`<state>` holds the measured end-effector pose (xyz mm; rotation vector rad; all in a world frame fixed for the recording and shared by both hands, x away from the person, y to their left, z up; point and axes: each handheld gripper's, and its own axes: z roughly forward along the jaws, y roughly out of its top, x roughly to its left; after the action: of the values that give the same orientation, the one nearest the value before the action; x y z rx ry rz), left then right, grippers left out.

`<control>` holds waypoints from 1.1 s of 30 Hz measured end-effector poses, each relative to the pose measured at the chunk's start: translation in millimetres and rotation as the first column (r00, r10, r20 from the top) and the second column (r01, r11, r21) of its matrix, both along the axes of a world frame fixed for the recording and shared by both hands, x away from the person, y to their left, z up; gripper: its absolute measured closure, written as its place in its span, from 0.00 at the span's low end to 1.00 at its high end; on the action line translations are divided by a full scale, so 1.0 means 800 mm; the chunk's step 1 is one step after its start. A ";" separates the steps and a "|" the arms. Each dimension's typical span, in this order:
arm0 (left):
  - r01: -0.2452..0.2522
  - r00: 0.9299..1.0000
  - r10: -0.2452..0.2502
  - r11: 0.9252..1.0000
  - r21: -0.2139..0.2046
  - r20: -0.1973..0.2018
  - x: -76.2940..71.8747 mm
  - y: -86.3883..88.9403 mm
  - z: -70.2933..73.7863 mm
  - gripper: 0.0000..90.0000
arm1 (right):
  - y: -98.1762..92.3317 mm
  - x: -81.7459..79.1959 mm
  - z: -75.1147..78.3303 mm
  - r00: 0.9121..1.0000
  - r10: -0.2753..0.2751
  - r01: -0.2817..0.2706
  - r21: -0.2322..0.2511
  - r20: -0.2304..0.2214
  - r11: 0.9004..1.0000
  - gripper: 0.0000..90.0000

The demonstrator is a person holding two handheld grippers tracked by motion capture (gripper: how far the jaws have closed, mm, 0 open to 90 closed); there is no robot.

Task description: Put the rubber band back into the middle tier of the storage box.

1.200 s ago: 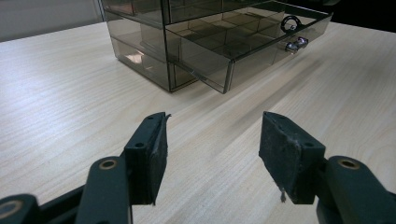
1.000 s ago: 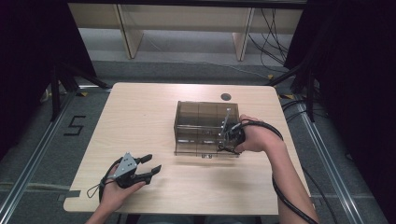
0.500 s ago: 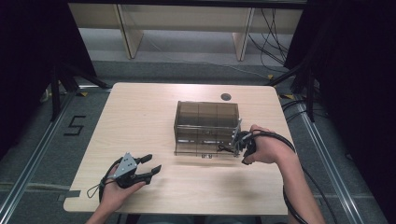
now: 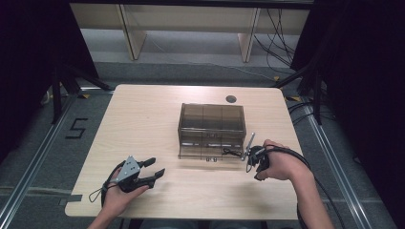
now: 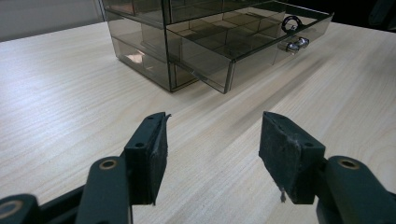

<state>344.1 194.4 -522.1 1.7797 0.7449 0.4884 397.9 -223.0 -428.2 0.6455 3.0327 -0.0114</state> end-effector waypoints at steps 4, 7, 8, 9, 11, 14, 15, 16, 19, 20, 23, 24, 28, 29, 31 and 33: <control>-0.001 1.000 0.001 1.000 0.001 0.000 0.000 0.000 0.000 0.46 | -0.005 -0.006 -0.008 1.000 -0.009 0.009 0.005 -0.016 1.000 0.77; -0.001 1.000 0.001 1.000 0.001 0.000 0.000 0.000 0.000 0.46 | -0.008 -0.009 -0.012 1.000 -0.015 0.015 0.004 -0.019 1.000 0.76; -0.001 1.000 0.001 1.000 0.001 0.000 0.000 0.000 0.000 0.46 | -0.010 -0.010 -0.014 1.000 -0.012 0.012 0.007 -0.021 1.000 0.76; -0.001 1.000 0.001 1.000 -0.001 0.000 0.000 0.000 0.000 0.46 | -0.011 -0.013 -0.016 1.000 -0.023 0.023 0.004 -0.021 1.000 0.76; -0.001 1.000 0.001 1.000 0.001 0.000 0.000 0.000 0.000 0.46 | -0.013 -0.018 -0.020 0.999 -0.032 0.032 0.005 -0.027 0.999 0.75; -0.002 1.000 0.002 1.000 0.001 0.000 0.000 0.000 0.000 0.46 | -0.017 -0.020 -0.025 0.999 -0.023 0.024 0.011 -0.031 1.000 0.75; -0.002 1.000 0.002 1.000 0.001 0.000 0.000 0.000 0.000 0.46 | -0.018 -0.024 -0.029 0.999 -0.032 0.032 0.008 -0.029 0.999 0.75; -0.002 1.000 0.002 1.000 0.000 0.000 0.000 0.000 0.000 0.46 | -0.019 -0.026 -0.030 0.998 -0.045 0.045 0.001 -0.033 0.999 0.75; -0.002 1.000 0.002 1.000 0.000 -0.001 0.000 0.000 0.000 0.46 | -0.024 -0.032 -0.036 0.998 -0.043 0.043 0.006 -0.042 0.999 0.75; -0.002 1.000 0.002 1.000 0.001 0.000 0.000 0.000 0.000 0.46 | -0.025 -0.033 -0.037 0.998 -0.043 0.043 0.004 -0.039 0.999 0.75; -0.004 1.000 0.004 1.000 0.000 -0.002 0.000 0.000 0.000 0.46 | -0.029 -0.038 -0.039 0.997 -0.068 0.069 0.008 -0.043 0.998 0.74; -0.004 1.000 0.004 1.000 -0.001 -0.002 0.000 0.000 0.000 0.46 | -0.029 -0.040 -0.038 0.996 -0.084 0.084 -0.005 -0.038 0.996 0.74; -0.004 1.000 0.004 1.000 -0.001 -0.003 0.000 0.000 0.000 0.46 | -0.033 -0.042 -0.037 0.996 -0.072 0.072 0.010 -0.043 0.997 0.74; -0.004 1.000 0.004 1.000 -0.002 -0.003 0.000 0.000 0.000 0.46 | -0.033 -0.043 -0.037 0.996 -0.076 0.076 0.010 -0.041 0.997 0.74; -0.004 1.000 0.004 1.000 -0.001 -0.002 0.000 0.000 0.000 0.46 | -0.035 -0.042 -0.037 0.997 -0.071 0.071 -0.002 -0.041 0.997 0.74; -0.004 1.000 0.004 1.000 -0.002 -0.002 0.000 0.000 0.000 0.46 | -0.035 -0.042 -0.037 0.997 -0.066 0.066 -0.001 -0.038 0.998 0.74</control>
<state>344.2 194.2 -522.2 1.7775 0.7507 0.4881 363.9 -251.0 -457.5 0.7545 3.0459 -0.0256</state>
